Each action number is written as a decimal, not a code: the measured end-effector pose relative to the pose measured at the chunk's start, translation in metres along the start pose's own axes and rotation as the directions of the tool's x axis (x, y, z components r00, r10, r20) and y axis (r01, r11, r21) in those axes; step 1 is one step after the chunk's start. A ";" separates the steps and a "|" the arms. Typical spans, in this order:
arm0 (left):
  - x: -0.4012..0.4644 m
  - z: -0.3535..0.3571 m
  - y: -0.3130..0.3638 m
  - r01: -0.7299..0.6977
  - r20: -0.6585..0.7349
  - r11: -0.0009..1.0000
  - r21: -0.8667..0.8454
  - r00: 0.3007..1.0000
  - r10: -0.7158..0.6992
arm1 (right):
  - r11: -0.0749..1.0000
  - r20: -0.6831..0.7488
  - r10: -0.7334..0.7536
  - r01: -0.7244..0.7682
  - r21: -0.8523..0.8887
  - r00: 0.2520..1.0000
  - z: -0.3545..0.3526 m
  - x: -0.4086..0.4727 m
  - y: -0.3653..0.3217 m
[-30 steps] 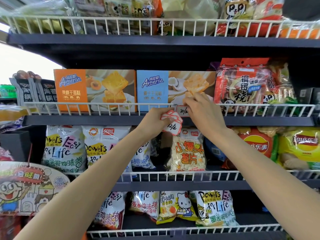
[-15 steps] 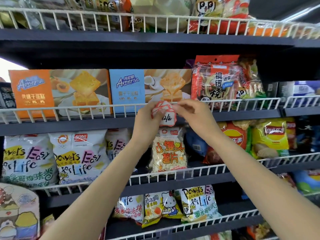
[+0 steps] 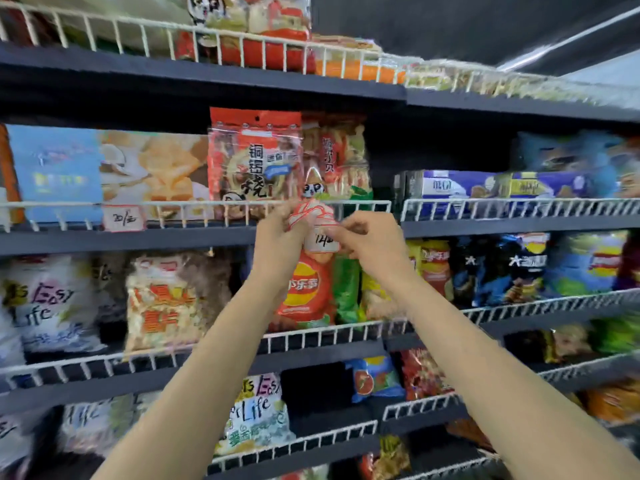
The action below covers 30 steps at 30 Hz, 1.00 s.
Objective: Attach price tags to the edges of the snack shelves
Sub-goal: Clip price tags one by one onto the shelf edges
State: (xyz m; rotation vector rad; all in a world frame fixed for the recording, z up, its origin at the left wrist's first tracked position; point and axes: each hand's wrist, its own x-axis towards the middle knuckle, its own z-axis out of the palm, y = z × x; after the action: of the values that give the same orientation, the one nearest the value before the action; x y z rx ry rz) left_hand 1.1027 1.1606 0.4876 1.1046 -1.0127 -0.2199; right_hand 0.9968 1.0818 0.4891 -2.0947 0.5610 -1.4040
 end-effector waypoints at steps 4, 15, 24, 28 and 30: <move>0.005 0.034 -0.019 0.029 -0.089 0.995 0.095 0.996 -0.020 | 1.000 0.047 -0.008 0.009 -0.009 0.999 -0.030 0.015 0.030; 0.021 0.044 -0.017 0.084 -0.121 0.861 0.501 0.992 -0.026 | 0.995 -0.020 -0.095 0.096 0.016 0.995 -0.046 0.049 0.052; 0.024 0.031 -0.019 0.093 -0.078 0.861 0.500 0.995 -0.062 | 0.987 0.003 -0.163 0.163 -0.015 0.987 -0.032 0.069 0.045; 0.027 0.023 -0.021 0.089 -0.058 0.878 0.471 0.996 -0.070 | 0.970 0.005 -0.226 0.225 -0.089 0.974 -0.027 0.073 0.042; 0.028 0.018 -0.023 0.107 -0.062 0.896 0.430 0.994 -0.088 | 0.970 0.000 -0.230 0.229 -0.080 0.973 -0.026 0.074 0.041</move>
State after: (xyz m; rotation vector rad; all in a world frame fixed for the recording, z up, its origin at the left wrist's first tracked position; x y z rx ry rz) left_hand 1.1114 1.1210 0.4864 1.5625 -0.9948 -0.0491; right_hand 0.9985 0.9991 0.5220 -2.2768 0.3934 -1.5414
